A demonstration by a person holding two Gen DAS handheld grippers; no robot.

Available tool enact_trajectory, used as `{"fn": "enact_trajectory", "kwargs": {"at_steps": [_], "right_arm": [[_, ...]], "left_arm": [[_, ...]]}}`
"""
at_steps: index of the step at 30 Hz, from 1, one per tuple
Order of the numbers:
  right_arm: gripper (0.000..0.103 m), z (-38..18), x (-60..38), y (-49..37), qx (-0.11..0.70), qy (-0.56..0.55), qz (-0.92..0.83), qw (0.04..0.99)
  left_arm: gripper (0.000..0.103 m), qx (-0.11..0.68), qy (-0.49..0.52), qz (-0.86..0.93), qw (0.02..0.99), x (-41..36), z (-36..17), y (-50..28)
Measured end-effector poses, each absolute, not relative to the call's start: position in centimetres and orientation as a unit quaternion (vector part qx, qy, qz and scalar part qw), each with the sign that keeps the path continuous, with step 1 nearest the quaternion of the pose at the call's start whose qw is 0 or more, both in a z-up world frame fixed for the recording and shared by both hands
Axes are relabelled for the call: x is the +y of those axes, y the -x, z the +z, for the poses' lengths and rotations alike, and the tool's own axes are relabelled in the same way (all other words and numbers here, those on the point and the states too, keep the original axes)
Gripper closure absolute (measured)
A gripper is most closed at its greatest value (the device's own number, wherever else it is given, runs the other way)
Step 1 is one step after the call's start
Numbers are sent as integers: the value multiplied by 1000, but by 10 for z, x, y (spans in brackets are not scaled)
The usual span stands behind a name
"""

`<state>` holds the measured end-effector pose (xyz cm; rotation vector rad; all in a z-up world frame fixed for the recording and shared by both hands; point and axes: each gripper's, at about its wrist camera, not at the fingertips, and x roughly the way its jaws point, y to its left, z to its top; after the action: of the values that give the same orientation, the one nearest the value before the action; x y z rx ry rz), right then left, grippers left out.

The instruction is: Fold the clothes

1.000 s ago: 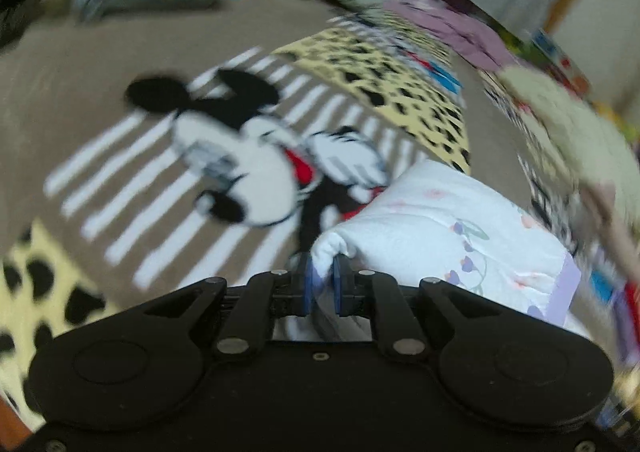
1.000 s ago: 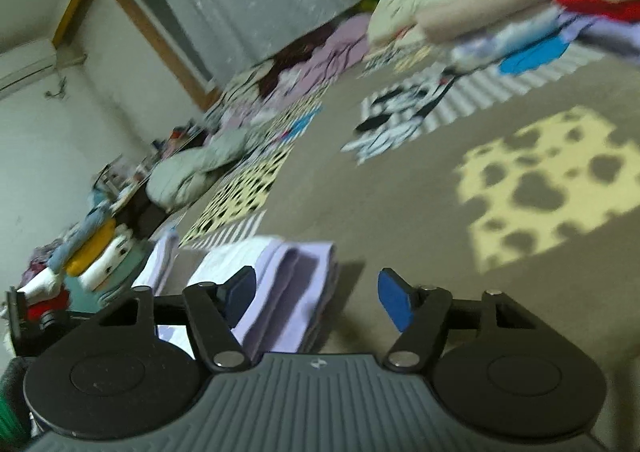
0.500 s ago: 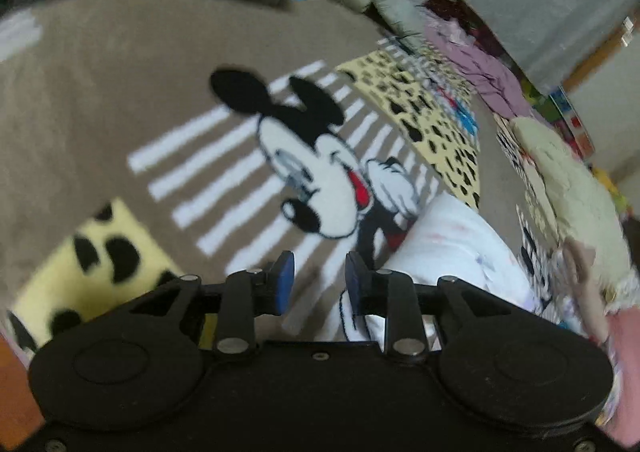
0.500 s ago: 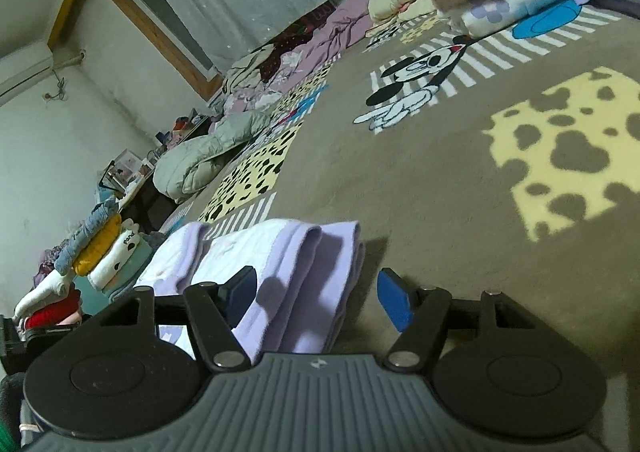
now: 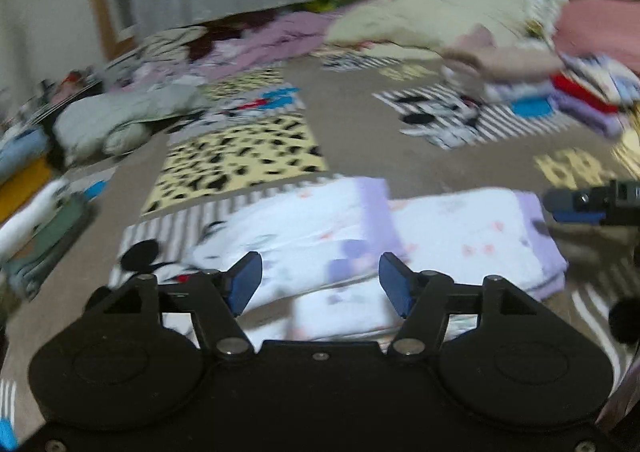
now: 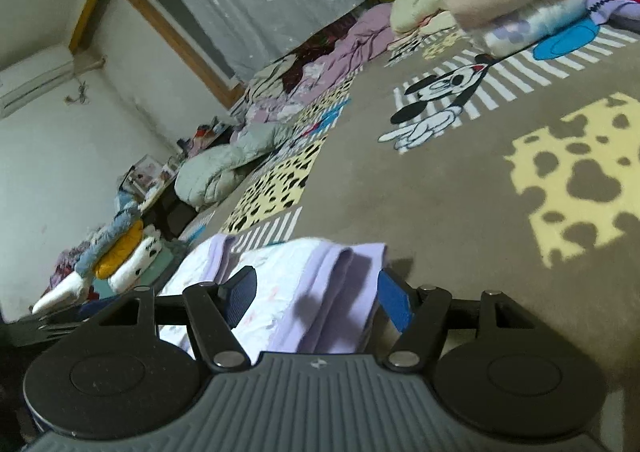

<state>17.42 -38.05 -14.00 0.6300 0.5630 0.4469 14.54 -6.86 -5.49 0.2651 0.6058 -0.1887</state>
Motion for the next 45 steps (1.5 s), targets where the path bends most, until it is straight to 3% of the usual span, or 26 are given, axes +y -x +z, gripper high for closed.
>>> {"fn": "enact_trajectory", "kwargs": {"at_steps": [9,10,11,13,14,27,36,45], "right_arm": [[35,-149,-387,-176,295,-298,226,879],[35,-151,-387,-176,297,-299,225,878],[35,-152,-385,-177,299,-297,227,878],[35,-153,-382,-177,301,-294,231,877],[35,-154,-380,-178,303,-292,233,877],[35,-159,-363,-190,303,-309,247,867],[35,-161,-361,-193,304,-310,242,868],[35,-163,-362,-194,302,-314,239,868]], "left_arm": [[39,329,-131,-123,927,-79,-89,-199],[44,330,-125,-126,927,-76,-90,-201],[61,330,-113,-129,928,-72,-90,-203],[82,330,-80,-134,931,-61,-86,-205],[88,328,-68,-134,933,-55,-84,-206],[92,267,67,-28,961,68,-47,-187],[92,269,150,43,950,148,-66,-190],[93,293,168,105,935,189,-91,-209]]}}
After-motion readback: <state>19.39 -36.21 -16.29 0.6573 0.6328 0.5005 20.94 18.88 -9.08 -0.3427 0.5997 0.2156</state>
